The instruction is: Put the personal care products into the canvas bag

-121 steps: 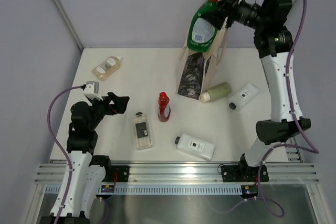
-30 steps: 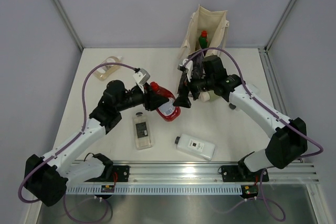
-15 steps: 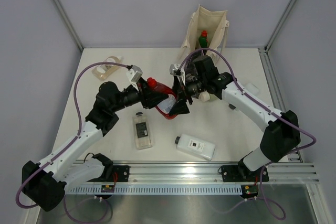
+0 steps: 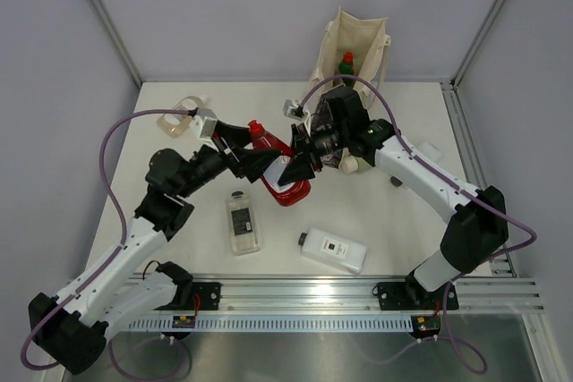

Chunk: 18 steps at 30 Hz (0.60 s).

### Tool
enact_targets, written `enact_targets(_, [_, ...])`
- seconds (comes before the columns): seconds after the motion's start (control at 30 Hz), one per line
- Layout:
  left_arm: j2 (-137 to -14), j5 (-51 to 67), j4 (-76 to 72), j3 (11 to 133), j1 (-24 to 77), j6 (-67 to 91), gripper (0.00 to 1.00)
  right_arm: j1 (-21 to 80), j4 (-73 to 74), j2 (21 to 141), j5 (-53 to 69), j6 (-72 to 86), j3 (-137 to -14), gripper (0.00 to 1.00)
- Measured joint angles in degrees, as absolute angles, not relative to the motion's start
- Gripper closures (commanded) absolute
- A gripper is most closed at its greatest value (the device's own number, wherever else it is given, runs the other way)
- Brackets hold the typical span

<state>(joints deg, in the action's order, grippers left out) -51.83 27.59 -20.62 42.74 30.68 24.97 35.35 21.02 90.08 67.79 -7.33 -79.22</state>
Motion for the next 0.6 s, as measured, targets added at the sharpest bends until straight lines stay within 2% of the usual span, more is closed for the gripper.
enact_targets(0.03, [-50.7, 26.1, -20.6, 42.7, 30.6, 24.4, 0.03, 35.3, 21.8, 90.1, 67.3, -7.4, -79.5, 1.00])
enact_targets(0.07, [-49.4, 24.5, -20.4, 42.8, 30.5, 23.7, 0.02, 35.0, 23.8, 90.1, 66.5, -7.5, -80.2, 1.00])
enact_targets(0.2, [-45.4, 18.4, -16.7, 44.9, 30.2, 20.5, 0.01, 32.1, 26.8, 91.3, 65.3, -6.8, -85.4, 1.00])
enact_targets(0.4, [-42.7, 9.3, -7.4, 48.0, 29.8, 14.7, 0.01, 21.7, 24.3, 95.5, 60.9, -1.3, -102.0, 1.00])
enact_targets(0.5, [-42.0, 3.0, -0.4, 48.9, 29.7, 13.5, 0.01, 17.8, 23.0, 97.4, 49.7, 2.4, -109.5, 1.00])
enact_targets(0.6, [-42.1, -2.5, 7.0, 49.1, 29.5, 14.2, 0.01, 16.8, 21.4, 100.0, 32.6, 5.7, -115.8, 1.00])
